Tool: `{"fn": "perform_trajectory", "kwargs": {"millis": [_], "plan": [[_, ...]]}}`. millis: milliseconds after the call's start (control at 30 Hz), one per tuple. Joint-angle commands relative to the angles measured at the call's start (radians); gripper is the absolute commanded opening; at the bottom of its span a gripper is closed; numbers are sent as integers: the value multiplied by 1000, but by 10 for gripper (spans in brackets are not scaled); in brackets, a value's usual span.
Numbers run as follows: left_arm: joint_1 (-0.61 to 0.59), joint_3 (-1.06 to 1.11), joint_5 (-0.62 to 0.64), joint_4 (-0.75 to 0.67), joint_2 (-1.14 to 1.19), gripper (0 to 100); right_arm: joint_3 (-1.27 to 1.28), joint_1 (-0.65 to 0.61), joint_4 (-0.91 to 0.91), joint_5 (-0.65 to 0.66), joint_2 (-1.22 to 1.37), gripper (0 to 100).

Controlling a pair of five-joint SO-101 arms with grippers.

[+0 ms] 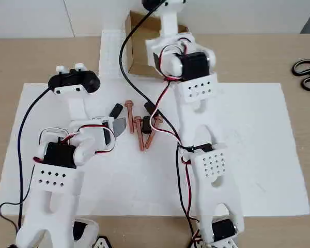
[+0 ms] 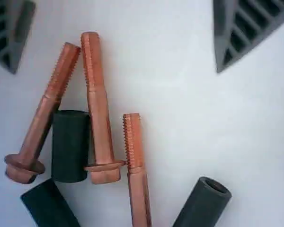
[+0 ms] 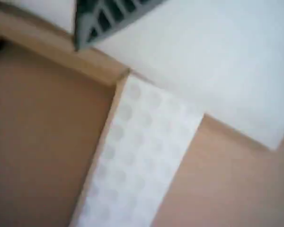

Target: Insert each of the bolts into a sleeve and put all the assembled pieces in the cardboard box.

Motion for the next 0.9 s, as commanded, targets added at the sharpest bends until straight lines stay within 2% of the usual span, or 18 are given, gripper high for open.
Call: {"fn": "perform_trajectory", "kwargs": {"millis": [0,200,367,567,733,867], "plan": [[-9,-10,-2,-15,-26,257,-41,28,137,6,-90,163],[-15,-10,0,-15,-28,256,-28,64,148,6,-81,162],[-115,-7,-3,-51,-28,256,153,64,154,6,-110,162],[-192,-5,-5,-75,-21,256,534,38,151,46,-386,162],[-157,-4,-6,-75,-20,256,945,-16,140,149,-656,162],[-100,16,-29,-80,8,256,1102,-59,111,144,-688,162]]}}
